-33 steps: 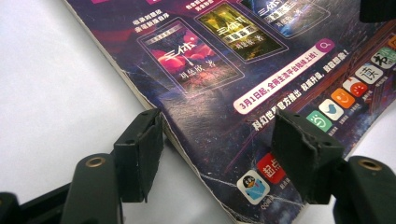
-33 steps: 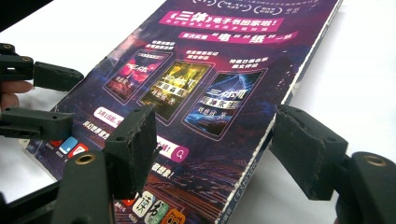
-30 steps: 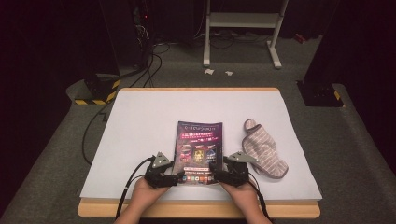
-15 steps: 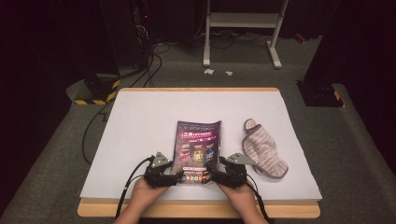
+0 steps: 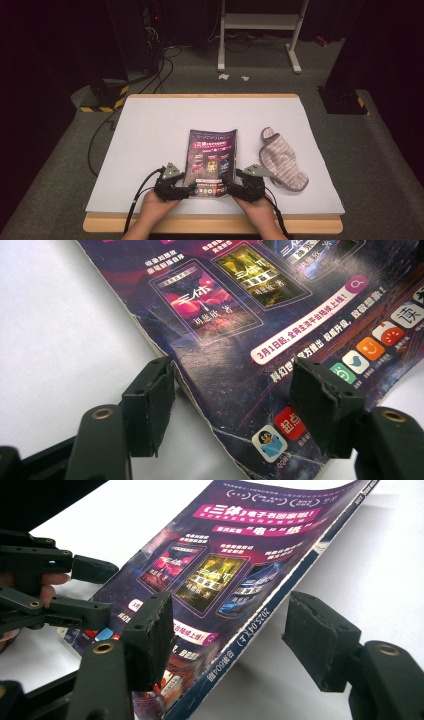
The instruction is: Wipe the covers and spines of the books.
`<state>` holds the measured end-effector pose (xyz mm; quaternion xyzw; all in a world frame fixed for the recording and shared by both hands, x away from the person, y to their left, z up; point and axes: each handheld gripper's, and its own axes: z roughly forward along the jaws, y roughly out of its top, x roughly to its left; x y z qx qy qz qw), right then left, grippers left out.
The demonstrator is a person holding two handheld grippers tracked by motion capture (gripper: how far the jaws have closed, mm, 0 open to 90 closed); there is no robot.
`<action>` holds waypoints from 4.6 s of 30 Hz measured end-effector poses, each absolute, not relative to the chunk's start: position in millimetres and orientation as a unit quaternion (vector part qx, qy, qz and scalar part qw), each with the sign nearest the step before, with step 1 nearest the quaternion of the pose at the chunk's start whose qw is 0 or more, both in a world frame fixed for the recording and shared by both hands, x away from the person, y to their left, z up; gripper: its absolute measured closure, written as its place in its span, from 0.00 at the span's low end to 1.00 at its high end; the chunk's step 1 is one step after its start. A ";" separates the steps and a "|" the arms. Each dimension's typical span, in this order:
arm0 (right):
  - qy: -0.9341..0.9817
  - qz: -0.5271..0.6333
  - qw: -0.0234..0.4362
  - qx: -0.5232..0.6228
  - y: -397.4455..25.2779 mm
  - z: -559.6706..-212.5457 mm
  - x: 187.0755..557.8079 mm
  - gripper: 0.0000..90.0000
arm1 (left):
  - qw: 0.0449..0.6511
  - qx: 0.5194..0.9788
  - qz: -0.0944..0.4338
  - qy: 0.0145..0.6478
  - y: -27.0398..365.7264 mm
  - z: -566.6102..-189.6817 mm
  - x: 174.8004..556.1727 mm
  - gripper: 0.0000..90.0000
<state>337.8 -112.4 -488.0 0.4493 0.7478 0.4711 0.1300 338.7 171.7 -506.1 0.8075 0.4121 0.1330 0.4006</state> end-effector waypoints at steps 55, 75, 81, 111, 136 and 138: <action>0.744 0.444 0.124 0.484 -138.2 -488.6 375.4 0.89 | 0.418 0.791 0.119 0.430 204.4 -497.7 331.6 0.46; 0.740 0.469 0.180 0.448 -138.8 -455.1 374.2 0.94 | 0.427 0.783 0.127 0.434 213.2 -496.2 330.4 0.46; 0.735 0.481 0.188 0.439 -135.1 -440.1 373.8 0.94 | 0.431 0.780 0.130 0.434 214.4 -494.7 330.2 0.47; 0.698 0.513 0.244 0.436 -146.4 -396.1 378.2 0.94 | 0.435 0.778 0.131 0.435 216.8 -493.9 330.3 0.47; 0.700 0.501 0.276 0.427 -143.6 -385.7 375.7 0.94 | 0.432 0.779 0.128 0.435 216.5 -495.1 331.1 0.47; 0.700 0.504 0.273 0.426 -141.2 -386.2 375.0 0.94 | 0.433 0.779 0.127 0.435 216.7 -495.0 331.1 0.47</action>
